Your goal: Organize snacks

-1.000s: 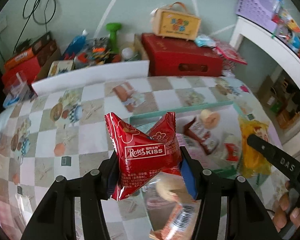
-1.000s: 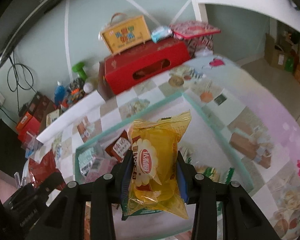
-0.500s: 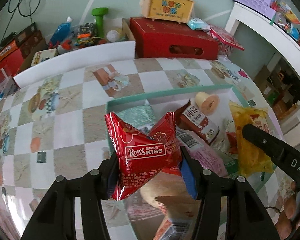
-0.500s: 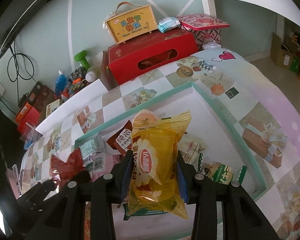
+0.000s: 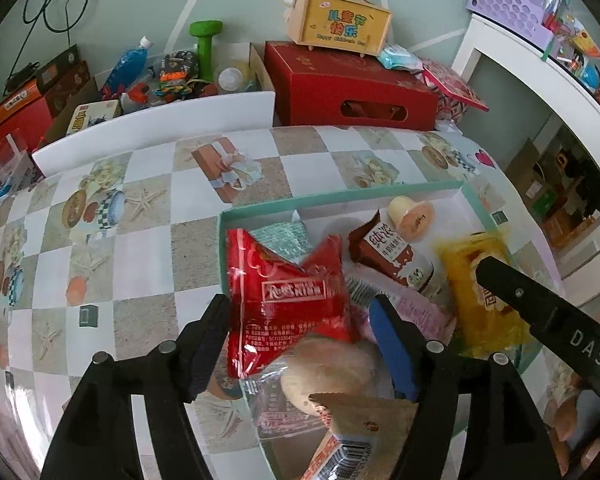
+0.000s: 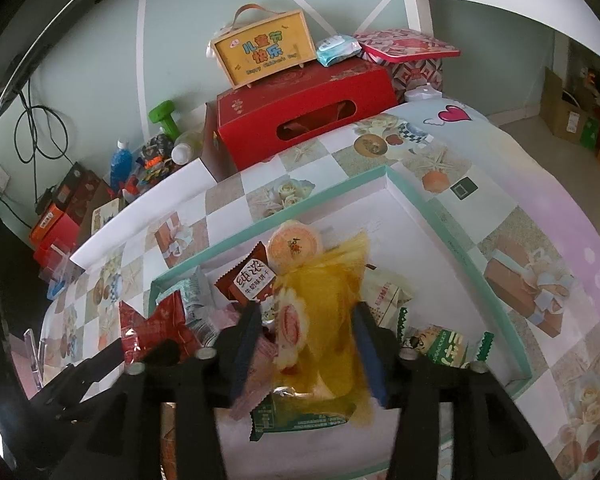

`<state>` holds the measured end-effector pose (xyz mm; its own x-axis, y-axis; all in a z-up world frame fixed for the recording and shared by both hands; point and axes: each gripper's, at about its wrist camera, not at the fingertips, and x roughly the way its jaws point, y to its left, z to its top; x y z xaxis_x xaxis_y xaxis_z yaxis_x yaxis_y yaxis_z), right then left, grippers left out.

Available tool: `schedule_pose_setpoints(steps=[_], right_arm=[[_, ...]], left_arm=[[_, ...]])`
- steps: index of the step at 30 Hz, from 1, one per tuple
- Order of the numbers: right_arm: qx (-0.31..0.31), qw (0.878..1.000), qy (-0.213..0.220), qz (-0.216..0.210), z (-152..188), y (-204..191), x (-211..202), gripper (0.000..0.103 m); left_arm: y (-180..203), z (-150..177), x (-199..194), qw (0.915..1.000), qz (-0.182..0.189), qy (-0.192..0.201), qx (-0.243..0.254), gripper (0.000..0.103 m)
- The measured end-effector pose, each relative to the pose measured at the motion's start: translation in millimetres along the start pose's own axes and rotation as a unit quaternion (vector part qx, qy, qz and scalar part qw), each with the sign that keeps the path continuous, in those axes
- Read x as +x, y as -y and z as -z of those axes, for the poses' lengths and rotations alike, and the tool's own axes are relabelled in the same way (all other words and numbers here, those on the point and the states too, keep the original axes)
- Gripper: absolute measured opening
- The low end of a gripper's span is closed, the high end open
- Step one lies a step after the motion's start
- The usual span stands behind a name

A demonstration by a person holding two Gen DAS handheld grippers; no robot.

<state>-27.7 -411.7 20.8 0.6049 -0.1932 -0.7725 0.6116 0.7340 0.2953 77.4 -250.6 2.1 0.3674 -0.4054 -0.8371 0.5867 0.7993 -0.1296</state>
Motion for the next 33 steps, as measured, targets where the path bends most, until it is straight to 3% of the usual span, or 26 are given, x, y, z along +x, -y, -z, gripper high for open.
schedule_pose_setpoints(steps=[4,7,13,15,21,27,30,33], right_arm=[[0.001,1.000,0.001,0.008,-1,0,-1,0.070],[-0.001,1.000,-0.004,0.021,-1,0,2,0.085],[-0.021,0.999,0.001,0.037,3,-4,2,0.103],[-0.028,0.999,0.006,0.038,6,-7,-1,0.103],[-0.048,0.998,0.029,0.042,18,-18,-18,0.103],[-0.088,0.994,0.062,0.021,46,-40,-46,0.103],[-0.108,0.992,0.061,0.021,68,-46,-54,0.103],[-0.122,0.991,0.055,0.022,90,-49,-58,0.103]], left_arm=[[-6,-2,-7,0.9999,-0.004,0.007,-0.008,0.074],[-12,-4,-11,0.9996,-0.012,0.011,-0.022,0.090],[-30,-3,-21,0.9972,-0.044,0.027,-0.055,0.097],[-38,-2,-27,0.9951,-0.063,0.036,-0.068,0.102],[-64,14,-54,0.9876,-0.108,0.063,-0.095,0.103],[-82,48,-76,0.9854,-0.135,0.059,-0.084,0.103],[-89,68,-86,0.9828,-0.146,0.056,-0.098,0.103],[-91,86,-91,0.9770,-0.181,0.046,-0.102,0.103]])
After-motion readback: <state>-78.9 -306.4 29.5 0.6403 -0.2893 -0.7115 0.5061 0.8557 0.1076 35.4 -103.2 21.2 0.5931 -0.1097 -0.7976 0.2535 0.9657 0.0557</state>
